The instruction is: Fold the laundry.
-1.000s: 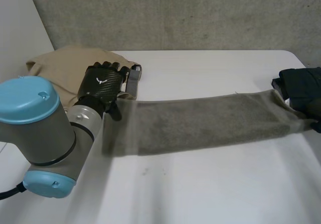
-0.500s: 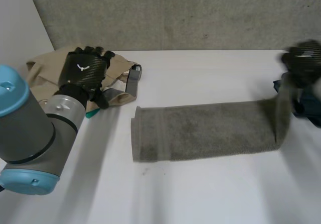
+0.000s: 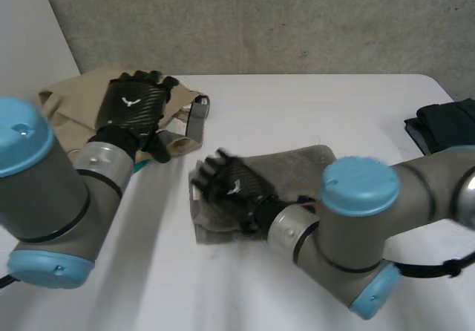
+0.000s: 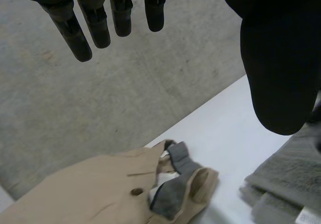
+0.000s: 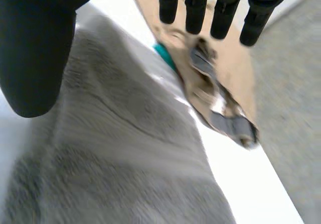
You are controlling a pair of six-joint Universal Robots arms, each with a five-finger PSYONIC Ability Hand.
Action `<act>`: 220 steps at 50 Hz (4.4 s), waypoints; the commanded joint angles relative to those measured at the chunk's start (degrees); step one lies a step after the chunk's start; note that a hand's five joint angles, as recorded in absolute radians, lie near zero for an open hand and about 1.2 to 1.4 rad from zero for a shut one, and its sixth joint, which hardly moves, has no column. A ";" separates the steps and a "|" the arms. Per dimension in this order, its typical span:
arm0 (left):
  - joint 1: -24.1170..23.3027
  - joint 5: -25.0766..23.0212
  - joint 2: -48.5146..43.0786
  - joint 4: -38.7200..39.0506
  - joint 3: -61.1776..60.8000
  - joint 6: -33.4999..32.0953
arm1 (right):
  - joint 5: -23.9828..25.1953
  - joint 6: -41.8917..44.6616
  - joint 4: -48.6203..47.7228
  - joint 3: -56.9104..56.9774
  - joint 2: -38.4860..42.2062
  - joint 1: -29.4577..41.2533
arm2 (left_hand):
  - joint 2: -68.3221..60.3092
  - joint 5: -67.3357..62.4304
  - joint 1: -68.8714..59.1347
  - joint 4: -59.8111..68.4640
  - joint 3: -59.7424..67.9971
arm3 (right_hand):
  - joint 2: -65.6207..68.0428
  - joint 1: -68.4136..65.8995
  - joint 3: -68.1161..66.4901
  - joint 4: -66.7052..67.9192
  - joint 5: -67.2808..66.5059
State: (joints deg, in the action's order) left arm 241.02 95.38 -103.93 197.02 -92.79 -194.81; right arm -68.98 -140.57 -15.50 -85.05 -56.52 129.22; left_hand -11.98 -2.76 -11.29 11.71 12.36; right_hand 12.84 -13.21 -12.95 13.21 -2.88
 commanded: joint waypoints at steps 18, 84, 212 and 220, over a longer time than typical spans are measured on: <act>-12.86 -0.37 -15.87 -0.24 10.88 -0.40 | -2.21 5.04 6.36 -14.53 -6.42 -27.35 | 1.93 2.72 1.25 -1.66 -2.32 | 51.28 -50.91 -51.16 50.90 -51.24; -9.34 8.42 -19.39 -15.18 11.67 3.91 | -8.18 -21.86 21.22 15.63 7.49 -10.31 | 0.25 1.04 -0.44 0.02 -0.64 | -2.84 3.21 2.95 -3.21 2.88; -6.00 -29.90 -0.93 -12.46 18.17 12.61 | 7.56 -14.48 0.47 24.41 1.33 -74.90 | -0.09 0.70 -0.77 0.36 -0.30 | -2.84 3.21 2.95 -3.21 2.88; -5.04 -25.88 1.97 -10.61 22.12 13.58 | -0.19 -10.33 -9.70 20.99 -4.30 -56.47 | -0.60 0.19 -1.28 0.87 0.21 | -2.84 3.21 2.95 -3.21 2.88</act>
State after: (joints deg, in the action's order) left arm 235.13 65.88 -104.11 185.04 -73.63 -181.99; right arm -64.41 -152.91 -16.59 -61.23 -56.97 57.90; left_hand -11.98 -2.70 -11.29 11.73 12.36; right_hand 12.52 -13.09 -12.35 12.38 -2.73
